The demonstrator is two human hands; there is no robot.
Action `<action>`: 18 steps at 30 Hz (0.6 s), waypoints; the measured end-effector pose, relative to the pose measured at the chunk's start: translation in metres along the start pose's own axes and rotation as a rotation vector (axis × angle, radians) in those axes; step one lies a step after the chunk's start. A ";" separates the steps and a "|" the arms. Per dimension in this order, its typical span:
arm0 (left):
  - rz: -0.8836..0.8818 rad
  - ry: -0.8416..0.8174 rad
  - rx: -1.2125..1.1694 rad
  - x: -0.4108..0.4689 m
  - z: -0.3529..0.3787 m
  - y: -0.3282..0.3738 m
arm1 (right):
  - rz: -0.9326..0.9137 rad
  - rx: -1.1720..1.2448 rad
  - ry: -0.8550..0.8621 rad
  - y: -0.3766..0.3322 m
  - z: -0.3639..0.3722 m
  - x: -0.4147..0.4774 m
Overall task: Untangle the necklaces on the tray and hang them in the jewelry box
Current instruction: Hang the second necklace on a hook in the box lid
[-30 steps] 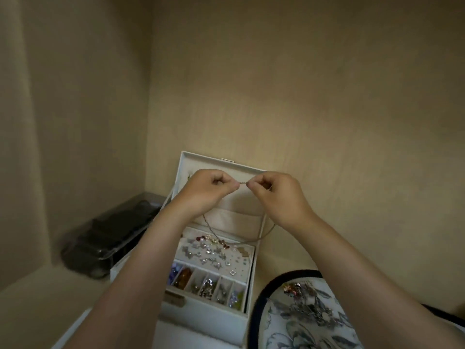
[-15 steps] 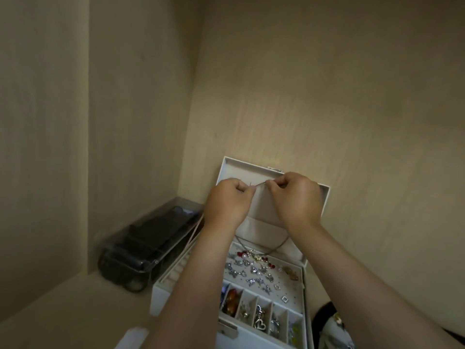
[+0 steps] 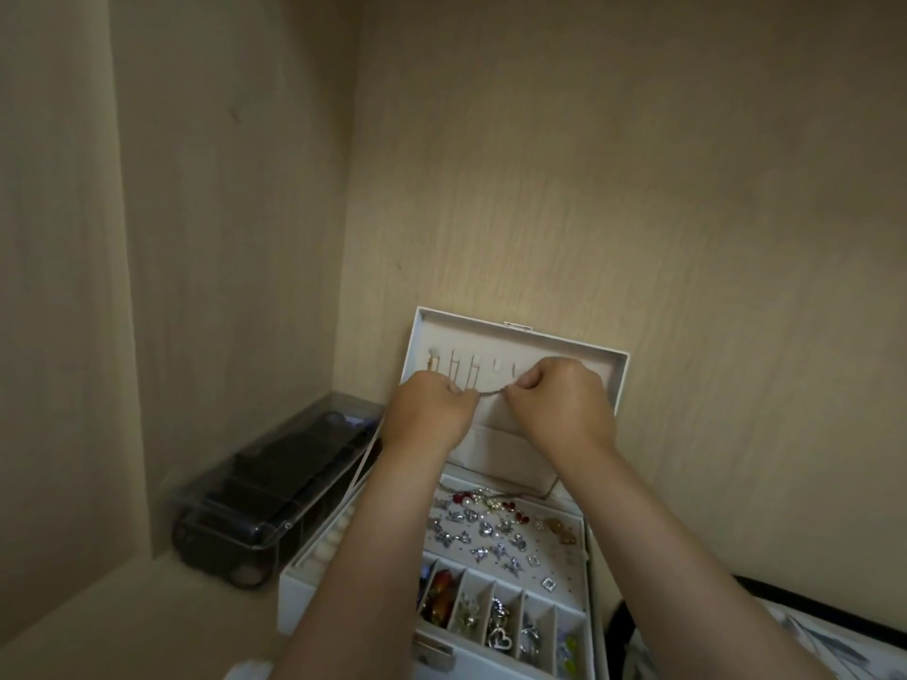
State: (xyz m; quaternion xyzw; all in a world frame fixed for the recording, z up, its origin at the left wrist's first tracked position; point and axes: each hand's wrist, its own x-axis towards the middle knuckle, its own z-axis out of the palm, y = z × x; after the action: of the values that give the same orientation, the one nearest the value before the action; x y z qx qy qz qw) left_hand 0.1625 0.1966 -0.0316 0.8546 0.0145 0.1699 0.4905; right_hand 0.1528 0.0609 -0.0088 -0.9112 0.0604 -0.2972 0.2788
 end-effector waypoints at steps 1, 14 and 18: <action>0.002 -0.016 -0.005 0.000 -0.001 -0.001 | 0.010 0.025 -0.032 0.005 0.001 -0.003; 0.050 0.294 -0.072 -0.006 0.007 0.015 | -0.248 0.000 0.231 -0.012 -0.001 0.008; 0.002 0.251 -0.092 -0.003 0.005 0.012 | -0.254 -0.022 0.268 -0.009 0.005 0.009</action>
State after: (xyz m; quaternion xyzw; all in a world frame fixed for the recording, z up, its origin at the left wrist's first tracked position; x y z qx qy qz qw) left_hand 0.1592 0.1850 -0.0246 0.8034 0.0670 0.2764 0.5231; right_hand 0.1623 0.0686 -0.0027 -0.8668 -0.0152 -0.4479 0.2186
